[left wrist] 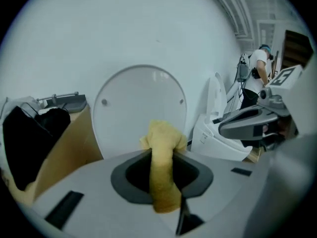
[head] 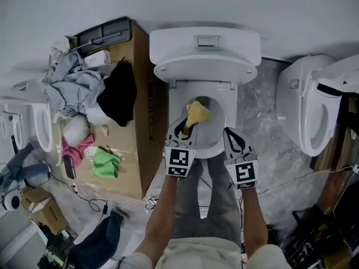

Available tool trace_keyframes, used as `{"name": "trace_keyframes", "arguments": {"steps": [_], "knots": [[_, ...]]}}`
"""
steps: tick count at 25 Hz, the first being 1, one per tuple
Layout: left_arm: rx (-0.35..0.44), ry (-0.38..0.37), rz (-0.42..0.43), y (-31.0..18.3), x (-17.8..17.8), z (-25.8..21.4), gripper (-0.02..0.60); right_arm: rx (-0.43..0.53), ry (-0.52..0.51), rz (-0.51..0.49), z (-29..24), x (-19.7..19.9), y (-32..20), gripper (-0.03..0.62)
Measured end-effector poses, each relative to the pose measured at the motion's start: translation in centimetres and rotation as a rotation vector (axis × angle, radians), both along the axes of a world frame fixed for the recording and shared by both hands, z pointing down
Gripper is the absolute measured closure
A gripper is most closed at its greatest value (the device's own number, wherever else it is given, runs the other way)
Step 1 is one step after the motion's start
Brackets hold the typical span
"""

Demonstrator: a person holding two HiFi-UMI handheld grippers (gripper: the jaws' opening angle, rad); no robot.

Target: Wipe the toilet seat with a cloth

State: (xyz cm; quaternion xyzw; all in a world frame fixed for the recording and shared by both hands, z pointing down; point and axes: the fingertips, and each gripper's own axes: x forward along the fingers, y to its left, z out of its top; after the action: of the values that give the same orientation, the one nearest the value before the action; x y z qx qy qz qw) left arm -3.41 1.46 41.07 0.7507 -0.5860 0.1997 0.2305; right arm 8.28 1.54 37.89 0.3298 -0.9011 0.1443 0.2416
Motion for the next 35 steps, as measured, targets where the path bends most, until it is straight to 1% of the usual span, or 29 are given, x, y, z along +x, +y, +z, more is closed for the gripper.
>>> {"name": "trace_keyframes", "arguments": {"steps": [3, 7, 12, 17, 19, 23, 27, 31, 35], "knots": [[0.033, 0.009, -0.006, 2.3, 0.0, -4.8, 0.485, 0.034, -0.019, 0.006, -4.7, -0.2, 0.8, 0.586], [0.085, 0.011, 0.014, 4.9, 0.0, -11.0, 0.485, 0.091, -0.039, 0.000, -11.0, -0.4, 2.5, 0.586], [0.183, 0.015, 0.031, 6.7, -0.6, -18.5, 0.485, 0.165, -0.022, -0.033, -17.9, -0.7, 5.1, 0.588], [0.264, 0.021, 0.059, 9.6, -0.5, -25.0, 0.485, 0.228, -0.023, 0.027, -24.4, 0.6, 8.0, 0.588], [0.291, 0.026, 0.060, 10.4, -0.3, -27.2, 0.485, 0.253, -0.019, 0.024, -26.3, 1.3, 8.5, 0.588], [0.337, 0.000, 0.049, 11.3, 0.4, -30.5, 0.483, 0.302, -0.014, -0.037, -29.3, 1.7, 8.6, 0.588], [0.348, -0.038, 0.017, 12.1, 1.3, -32.5, 0.483, 0.316, -0.055, -0.079, -31.0, 2.2, 8.8, 0.588], [0.350, -0.067, -0.003, 13.3, 3.4, -34.0, 0.483, 0.339, -0.086, -0.124, -32.4, 3.7, 9.7, 0.588], [0.367, -0.089, -0.029, 13.6, 6.0, -35.5, 0.483, 0.363, -0.108, -0.145, -34.0, 6.1, 9.7, 0.588]]}}
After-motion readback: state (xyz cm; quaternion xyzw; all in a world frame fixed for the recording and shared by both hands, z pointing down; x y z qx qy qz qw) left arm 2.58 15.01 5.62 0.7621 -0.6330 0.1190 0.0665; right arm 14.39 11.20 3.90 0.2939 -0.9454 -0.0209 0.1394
